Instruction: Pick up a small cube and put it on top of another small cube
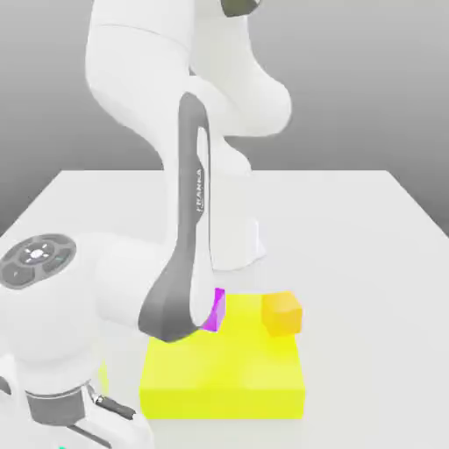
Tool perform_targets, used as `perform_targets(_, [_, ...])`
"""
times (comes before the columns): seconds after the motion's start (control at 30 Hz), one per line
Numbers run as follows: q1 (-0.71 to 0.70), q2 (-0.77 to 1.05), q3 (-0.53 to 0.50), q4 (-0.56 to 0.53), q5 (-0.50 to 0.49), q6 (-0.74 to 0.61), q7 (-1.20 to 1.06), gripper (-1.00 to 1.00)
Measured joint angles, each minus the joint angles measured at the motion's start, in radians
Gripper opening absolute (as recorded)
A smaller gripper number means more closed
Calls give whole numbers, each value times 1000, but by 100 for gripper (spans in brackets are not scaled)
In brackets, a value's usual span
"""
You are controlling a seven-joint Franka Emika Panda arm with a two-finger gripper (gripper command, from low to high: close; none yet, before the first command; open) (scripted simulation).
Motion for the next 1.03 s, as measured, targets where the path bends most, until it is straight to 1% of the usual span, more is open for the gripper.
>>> perform_targets(0.13, [16, -121, -24, -29, -26, -92, 17, -100])
perform_targets(0.17, [13, -156, -40, -54, -42, -100, 17, -100])
perform_targets(0.43, [-62, -429, -193, -336, -185, -79, -22, -100])
perform_targets(0.6, [-165, -593, -259, -518, -229, -60, -82, -100])
perform_targets(0.67, [-183, -642, -273, -583, -222, -46, -119, -100])
perform_targets(0.73, [-175, -620, -279, -603, -185, -6, -157, -100])
perform_targets(0.8, [-157, -566, -284, -606, -129, 47, -200, -100])
perform_targets(0.9, [-171, -470, -247, -603, -19, 132, -279, -100])
perform_targets(0.93, [-180, -443, -232, -602, 12, 155, -301, 100])
perform_targets(1.03, [-180, -443, -232, -602, 12, 155, -301, 100])
